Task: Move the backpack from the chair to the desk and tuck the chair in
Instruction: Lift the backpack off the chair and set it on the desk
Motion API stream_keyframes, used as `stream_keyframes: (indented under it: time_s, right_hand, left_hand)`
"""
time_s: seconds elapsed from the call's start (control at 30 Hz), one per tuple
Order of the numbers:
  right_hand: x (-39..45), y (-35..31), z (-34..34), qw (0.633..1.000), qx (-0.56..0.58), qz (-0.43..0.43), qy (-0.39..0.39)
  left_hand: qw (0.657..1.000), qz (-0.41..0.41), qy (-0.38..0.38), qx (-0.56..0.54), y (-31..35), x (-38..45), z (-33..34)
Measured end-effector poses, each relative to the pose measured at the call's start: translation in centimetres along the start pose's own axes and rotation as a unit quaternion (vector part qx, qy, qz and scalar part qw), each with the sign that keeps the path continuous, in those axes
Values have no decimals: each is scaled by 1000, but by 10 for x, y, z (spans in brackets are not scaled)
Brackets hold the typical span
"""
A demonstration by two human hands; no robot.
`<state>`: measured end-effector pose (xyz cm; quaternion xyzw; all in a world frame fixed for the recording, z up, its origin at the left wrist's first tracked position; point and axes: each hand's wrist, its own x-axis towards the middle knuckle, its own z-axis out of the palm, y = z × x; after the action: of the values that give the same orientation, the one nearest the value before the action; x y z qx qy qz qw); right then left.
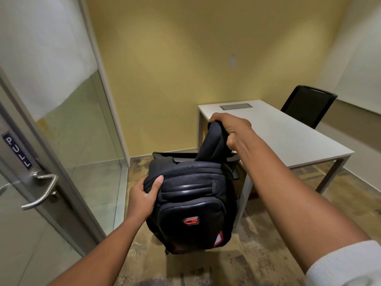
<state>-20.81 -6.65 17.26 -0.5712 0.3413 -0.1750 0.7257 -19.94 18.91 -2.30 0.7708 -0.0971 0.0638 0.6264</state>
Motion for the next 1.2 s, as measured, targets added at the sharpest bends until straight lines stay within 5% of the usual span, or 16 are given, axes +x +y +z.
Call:
stream_keyframes:
  time_s: [0.4, 0.67, 0.93, 1.2]
  right_hand:
    - [23, -67, 6, 995, 25, -94, -40]
    - [41, -36, -1, 987, -47, -115, -98]
    - [75, -4, 12, 955, -39, -106, -274]
    - [84, -63, 63, 945, -26, -193, -262]
  left_hand:
    - [980, 116, 159, -21, 81, 51, 18]
    - [967, 176, 182, -41, 133, 76, 22]
    - [948, 209, 227, -75, 183, 106, -3]
    - [939, 228, 255, -44, 234, 145, -32]
